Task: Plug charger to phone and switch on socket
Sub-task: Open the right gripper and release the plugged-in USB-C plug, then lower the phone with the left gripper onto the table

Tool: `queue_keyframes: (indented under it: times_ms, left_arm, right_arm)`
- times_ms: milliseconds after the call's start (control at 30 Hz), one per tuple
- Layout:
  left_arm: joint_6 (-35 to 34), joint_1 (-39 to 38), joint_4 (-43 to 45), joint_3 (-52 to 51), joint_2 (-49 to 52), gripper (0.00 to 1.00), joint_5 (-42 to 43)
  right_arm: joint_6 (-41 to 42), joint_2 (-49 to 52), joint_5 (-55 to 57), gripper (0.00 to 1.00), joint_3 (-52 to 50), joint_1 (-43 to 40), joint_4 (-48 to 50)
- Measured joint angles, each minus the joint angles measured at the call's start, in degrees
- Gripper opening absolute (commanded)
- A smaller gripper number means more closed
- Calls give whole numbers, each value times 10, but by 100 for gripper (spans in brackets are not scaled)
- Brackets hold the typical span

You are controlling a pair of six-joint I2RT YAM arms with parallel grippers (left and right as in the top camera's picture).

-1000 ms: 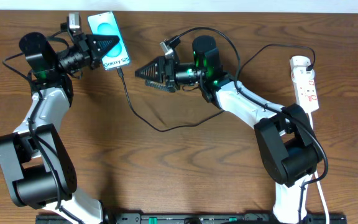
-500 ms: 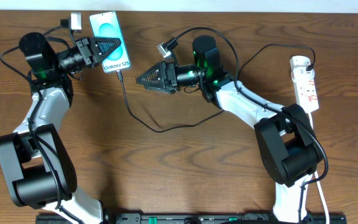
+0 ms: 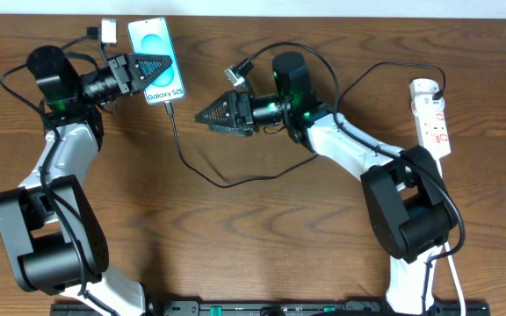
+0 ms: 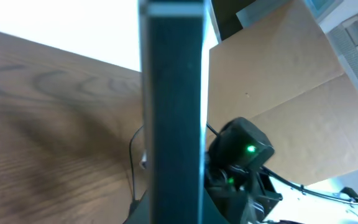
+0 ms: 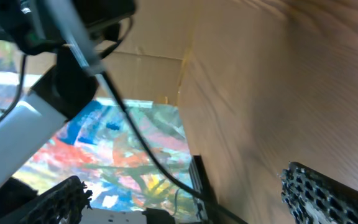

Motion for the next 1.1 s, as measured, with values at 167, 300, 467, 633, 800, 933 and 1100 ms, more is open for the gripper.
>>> queue_keyframes:
  times_ms: [167,300,467,633,800,933,1100]
  left_arm:
    - [11,0,-102,-1,0,7,-23]
    - [29,1,-201,-1,0,7,-75]
    - [79,1,-291,-2,0,7,-118]
    - [142,1,-382,-2,0,7,-147]
    - [209,1,-492,-2,0,7,-196]
    - [254,1,-548,-2,0,7,-229]
    - [294,1,-598,-2,0,7,-273]
  right_arm:
    - [-38,0,19,99,0,-16,-72]
    - [-69,0,42,99,0,-22,-116]
    - [-119,0,87,99,0,-27,-203]
    - [-157,0,127,99,0,-35,-252]
    - [-181,0,141,99,0,-52,-278]
    - [-202,0,151,99,0,-65,-307]
    - [-235,0,184,99,0,-72,-366]
